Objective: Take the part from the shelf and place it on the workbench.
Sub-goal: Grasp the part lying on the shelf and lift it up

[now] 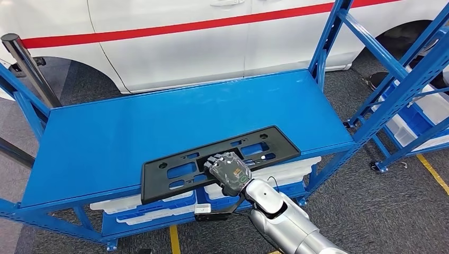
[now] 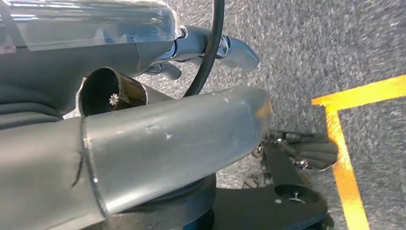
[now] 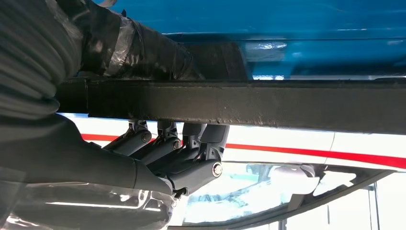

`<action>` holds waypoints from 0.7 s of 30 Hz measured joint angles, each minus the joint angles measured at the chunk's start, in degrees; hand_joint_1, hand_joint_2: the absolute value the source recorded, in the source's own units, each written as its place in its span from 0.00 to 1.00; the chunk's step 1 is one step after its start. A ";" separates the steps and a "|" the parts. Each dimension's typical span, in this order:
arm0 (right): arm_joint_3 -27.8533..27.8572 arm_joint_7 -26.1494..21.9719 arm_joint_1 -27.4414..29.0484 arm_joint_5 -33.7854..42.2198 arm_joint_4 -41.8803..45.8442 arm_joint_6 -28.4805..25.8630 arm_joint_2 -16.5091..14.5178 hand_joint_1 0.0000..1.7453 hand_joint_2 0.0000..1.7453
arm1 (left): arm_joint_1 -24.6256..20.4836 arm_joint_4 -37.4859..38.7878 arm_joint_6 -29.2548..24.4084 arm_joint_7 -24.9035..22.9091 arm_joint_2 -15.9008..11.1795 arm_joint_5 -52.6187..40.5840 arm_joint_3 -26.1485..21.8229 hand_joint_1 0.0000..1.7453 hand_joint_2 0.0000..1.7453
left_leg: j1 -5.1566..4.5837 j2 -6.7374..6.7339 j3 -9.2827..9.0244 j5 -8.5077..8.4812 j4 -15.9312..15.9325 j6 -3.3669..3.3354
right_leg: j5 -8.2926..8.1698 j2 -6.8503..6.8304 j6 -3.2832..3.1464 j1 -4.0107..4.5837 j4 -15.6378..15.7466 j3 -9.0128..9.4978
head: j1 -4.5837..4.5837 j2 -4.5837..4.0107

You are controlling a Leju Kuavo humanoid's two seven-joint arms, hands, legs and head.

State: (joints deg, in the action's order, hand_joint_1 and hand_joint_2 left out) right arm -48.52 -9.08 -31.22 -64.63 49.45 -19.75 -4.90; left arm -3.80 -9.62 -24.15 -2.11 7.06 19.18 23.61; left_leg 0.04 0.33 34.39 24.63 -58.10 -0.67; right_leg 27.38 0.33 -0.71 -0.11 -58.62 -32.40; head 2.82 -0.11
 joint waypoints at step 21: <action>0.00 0.58 1.09 -0.33 1.62 -0.78 1.24 1.00 1.00 | 0.01 0.00 -1.54 3.26 0.03 -0.10 0.00 0.00 1.00 | 0.00 0.00 0.00 0.00 0.00 0.00 | 0.00 0.00 0.00 0.00 0.00 0.01 | 0.00 0.00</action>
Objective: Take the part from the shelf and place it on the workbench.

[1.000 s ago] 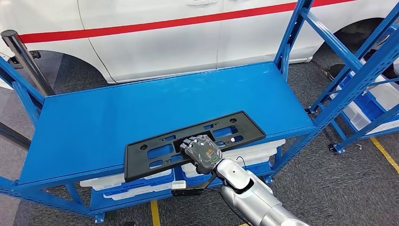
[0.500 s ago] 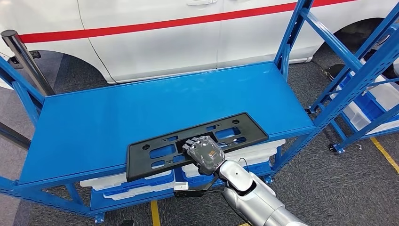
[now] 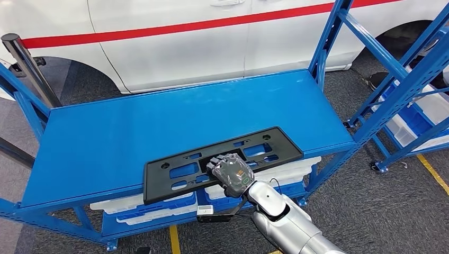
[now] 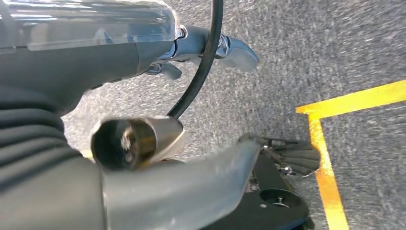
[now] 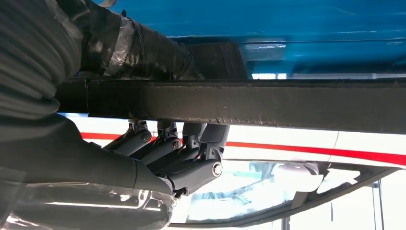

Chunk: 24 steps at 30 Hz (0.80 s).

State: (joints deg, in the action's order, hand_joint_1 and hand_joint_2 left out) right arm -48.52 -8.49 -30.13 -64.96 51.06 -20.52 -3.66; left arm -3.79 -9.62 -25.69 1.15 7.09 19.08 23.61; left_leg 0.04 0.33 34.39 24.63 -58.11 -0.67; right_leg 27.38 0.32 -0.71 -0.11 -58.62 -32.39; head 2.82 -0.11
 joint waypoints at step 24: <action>3.82 2.49 7.17 -20.43 11.64 -18.40 -0.65 1.00 1.00 | -0.14 0.00 -1.97 -0.07 -0.01 -0.08 0.98 0.00 1.00 | 0.01 0.01 0.02 0.01 0.02 0.01 | 0.05 0.00 0.02 0.01 -0.01 -0.02 | 0.00 0.00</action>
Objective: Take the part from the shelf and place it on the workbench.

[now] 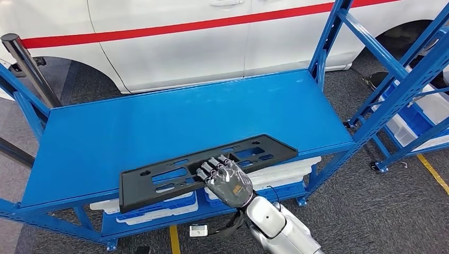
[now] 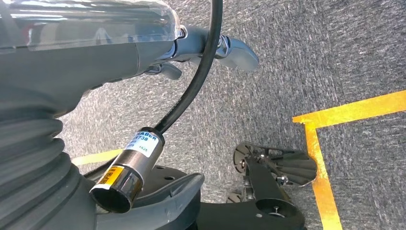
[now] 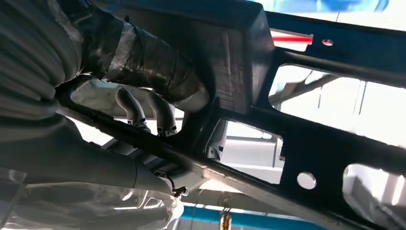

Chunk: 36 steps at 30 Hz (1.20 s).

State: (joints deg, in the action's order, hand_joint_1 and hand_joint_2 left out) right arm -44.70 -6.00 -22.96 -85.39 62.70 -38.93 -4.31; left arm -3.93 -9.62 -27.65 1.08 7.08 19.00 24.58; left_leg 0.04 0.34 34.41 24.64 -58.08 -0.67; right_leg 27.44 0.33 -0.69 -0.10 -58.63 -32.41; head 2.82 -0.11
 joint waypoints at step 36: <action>7.38 -6.72 4.85 1.07 10.32 0.00 -1.52 1.00 1.00 | -0.22 0.01 0.55 0.41 -0.34 -0.84 0.51 0.00 1.00 | 0.70 -0.57 -0.49 -1.79 2.19 -1.93 | 7.70 -0.03 2.20 -0.96 -14.02 -5.60 | 0.02 0.00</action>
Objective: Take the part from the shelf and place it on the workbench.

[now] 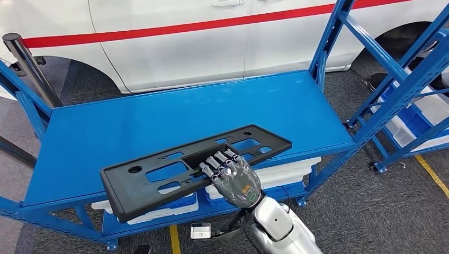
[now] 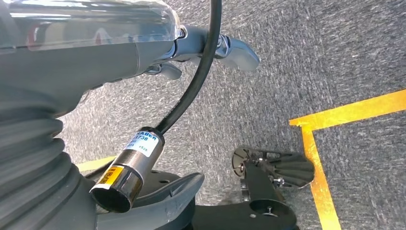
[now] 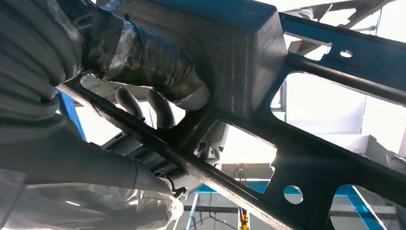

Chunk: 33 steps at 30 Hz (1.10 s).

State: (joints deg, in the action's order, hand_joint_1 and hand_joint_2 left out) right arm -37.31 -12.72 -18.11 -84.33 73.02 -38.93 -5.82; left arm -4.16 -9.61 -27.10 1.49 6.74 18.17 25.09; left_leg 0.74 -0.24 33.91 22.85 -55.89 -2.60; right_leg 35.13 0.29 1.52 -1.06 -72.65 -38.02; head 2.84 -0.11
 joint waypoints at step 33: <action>0.68 -0.68 -0.50 0.14 -0.02 0.00 -0.36 1.00 1.00 | -0.35 0.01 -0.07 -0.26 -0.55 0.00 0.42 0.00 1.00 | -0.37 -0.58 1.23 0.66 -1.41 0.60 | -5.28 -0.14 0.18 -0.21 1.03 0.49 | -0.03 0.00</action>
State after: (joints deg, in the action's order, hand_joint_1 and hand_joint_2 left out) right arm -36.64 -13.40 -18.62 -84.19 73.00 -38.93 -6.19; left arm -4.51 -9.60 -27.17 1.23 6.19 18.17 25.51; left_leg 0.37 -0.82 35.15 23.51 -57.31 -1.99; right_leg 29.85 0.15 1.70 -1.27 -71.61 -37.53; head 2.81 -0.11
